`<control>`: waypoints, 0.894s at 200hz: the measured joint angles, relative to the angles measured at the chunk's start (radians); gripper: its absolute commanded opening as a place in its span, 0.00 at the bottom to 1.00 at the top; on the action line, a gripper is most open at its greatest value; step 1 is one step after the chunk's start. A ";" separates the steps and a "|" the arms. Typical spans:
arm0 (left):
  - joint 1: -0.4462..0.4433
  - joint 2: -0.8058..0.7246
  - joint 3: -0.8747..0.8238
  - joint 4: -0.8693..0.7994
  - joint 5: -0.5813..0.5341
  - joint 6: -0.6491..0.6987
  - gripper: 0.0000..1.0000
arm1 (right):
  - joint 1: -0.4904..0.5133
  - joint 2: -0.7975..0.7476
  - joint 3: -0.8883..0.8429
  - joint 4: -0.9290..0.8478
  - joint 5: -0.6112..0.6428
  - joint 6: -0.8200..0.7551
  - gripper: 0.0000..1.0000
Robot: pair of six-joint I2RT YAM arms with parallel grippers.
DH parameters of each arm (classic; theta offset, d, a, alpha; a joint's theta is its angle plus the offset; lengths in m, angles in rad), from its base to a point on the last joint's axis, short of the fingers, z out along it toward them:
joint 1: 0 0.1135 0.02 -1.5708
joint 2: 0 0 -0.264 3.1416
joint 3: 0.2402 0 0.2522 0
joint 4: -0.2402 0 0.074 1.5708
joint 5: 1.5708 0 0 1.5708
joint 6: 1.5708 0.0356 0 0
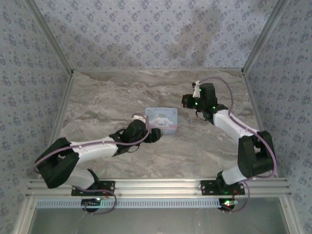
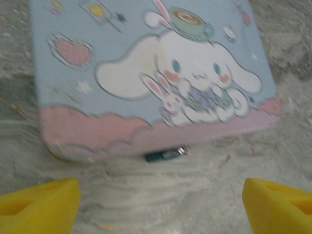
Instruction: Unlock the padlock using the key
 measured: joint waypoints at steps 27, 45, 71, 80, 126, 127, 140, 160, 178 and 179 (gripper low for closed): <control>0.056 0.061 0.018 0.035 0.015 0.018 0.86 | 0.003 0.029 0.005 0.002 0.010 -0.012 0.00; 0.072 0.103 0.057 0.046 0.030 0.027 0.86 | 0.008 0.047 0.026 0.000 0.020 -0.023 0.00; 0.091 0.163 0.117 0.066 0.057 0.041 0.86 | 0.013 0.089 0.074 -0.007 0.037 -0.046 0.00; 0.099 0.182 0.135 0.073 0.063 0.044 0.86 | 0.016 0.103 0.087 -0.013 0.044 -0.053 0.00; 0.155 0.254 0.210 0.078 0.095 0.052 0.86 | 0.035 0.162 0.125 -0.035 0.069 -0.087 0.00; 0.156 0.255 0.211 0.078 0.096 0.052 0.86 | 0.035 0.163 0.125 -0.037 0.070 -0.088 0.00; 0.167 0.255 0.216 0.078 0.101 0.052 0.86 | 0.039 0.171 0.137 -0.051 0.077 -0.099 0.00; 0.164 0.244 0.211 0.075 0.105 0.051 0.86 | 0.040 0.188 0.168 -0.074 0.090 -0.120 0.00; 0.142 0.185 0.164 0.072 0.096 0.048 0.90 | 0.040 0.209 0.194 -0.082 0.101 -0.135 0.00; 0.140 0.177 0.158 0.072 0.095 0.047 0.90 | 0.040 0.211 0.196 -0.082 0.102 -0.137 0.00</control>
